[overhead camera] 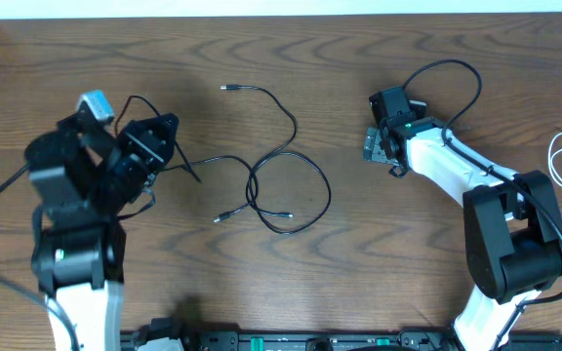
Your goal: Untangle cables
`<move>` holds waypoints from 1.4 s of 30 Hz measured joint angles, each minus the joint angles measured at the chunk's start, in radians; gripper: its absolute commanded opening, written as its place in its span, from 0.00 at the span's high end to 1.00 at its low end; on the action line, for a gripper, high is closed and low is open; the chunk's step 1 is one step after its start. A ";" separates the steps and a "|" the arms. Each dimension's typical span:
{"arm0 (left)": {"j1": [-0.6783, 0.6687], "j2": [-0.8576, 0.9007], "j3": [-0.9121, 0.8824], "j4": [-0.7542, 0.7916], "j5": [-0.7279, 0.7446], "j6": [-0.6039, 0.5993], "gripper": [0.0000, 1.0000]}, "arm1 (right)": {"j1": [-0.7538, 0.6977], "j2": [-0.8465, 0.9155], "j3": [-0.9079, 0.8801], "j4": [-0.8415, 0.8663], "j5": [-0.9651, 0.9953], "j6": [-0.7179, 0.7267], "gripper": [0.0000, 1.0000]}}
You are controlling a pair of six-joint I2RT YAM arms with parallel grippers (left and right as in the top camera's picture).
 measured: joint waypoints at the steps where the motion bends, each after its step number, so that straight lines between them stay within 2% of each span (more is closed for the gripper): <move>1: 0.000 0.024 0.000 -0.008 -0.001 0.010 0.93 | 0.000 0.000 0.000 0.000 0.000 0.000 0.01; 12: 0.000 0.232 0.000 -0.048 -0.013 0.191 0.93 | 0.000 0.000 0.000 0.001 0.000 0.000 0.01; 18: 0.000 0.340 0.000 -0.102 -0.106 0.267 0.93 | 0.000 0.000 0.000 0.005 0.022 0.000 0.01; 31: 0.000 0.510 0.000 -0.070 -0.169 0.286 0.92 | 0.000 0.000 0.000 0.007 0.027 -0.018 0.01; 42: 0.000 0.531 0.000 -0.049 -0.171 0.296 0.93 | 0.000 0.000 0.000 0.008 0.023 -0.026 0.01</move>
